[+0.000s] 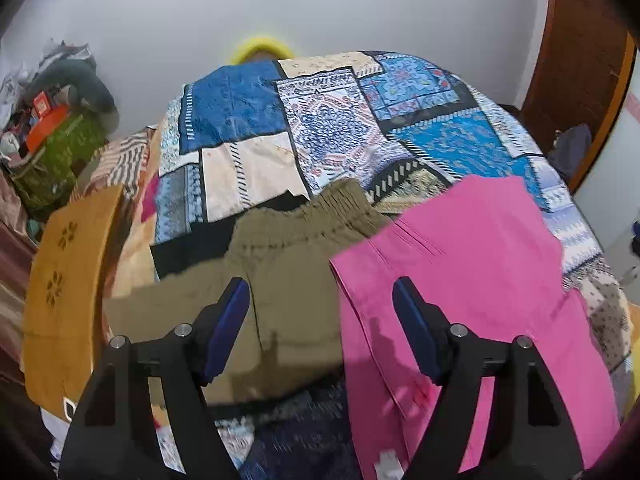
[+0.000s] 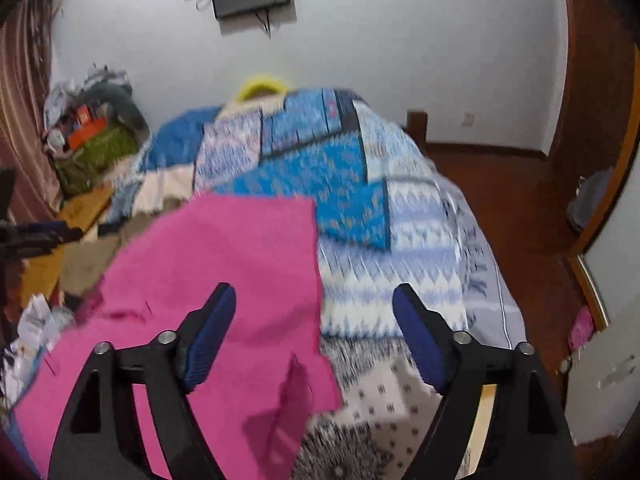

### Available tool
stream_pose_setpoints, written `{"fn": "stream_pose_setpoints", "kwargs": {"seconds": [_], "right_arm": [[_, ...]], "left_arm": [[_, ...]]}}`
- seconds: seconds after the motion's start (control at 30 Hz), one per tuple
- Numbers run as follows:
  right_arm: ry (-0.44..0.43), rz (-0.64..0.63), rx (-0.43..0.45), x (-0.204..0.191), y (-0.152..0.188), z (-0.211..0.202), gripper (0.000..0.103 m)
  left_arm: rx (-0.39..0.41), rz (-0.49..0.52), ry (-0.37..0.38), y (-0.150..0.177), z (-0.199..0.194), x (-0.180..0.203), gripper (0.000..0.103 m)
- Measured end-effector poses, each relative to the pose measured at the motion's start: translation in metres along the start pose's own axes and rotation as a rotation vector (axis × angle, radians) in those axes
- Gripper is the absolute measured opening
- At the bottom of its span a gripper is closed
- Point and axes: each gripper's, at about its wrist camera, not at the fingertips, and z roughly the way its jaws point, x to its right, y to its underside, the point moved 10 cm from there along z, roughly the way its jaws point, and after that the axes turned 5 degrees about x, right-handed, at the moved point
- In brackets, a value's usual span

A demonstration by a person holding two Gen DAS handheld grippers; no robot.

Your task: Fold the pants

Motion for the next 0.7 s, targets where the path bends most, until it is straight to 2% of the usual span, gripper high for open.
{"fn": "stream_pose_setpoints", "kwargs": {"seconds": [0.2,0.47,0.7], "right_arm": [[-0.005,-0.032,0.001,-0.01,-0.018,0.035,0.079],[-0.03,-0.026,-0.061,-0.007,-0.011,0.1,0.079],[-0.028,-0.02,-0.13,-0.002,-0.012,0.154,0.079]], "left_arm": [[-0.072,-0.029,0.021,0.002,0.046,-0.002,0.074],[-0.202,-0.024,0.075,0.028,0.099,0.014,0.074],[-0.205,-0.048,0.111,0.027,0.113,0.021,0.073]]}}
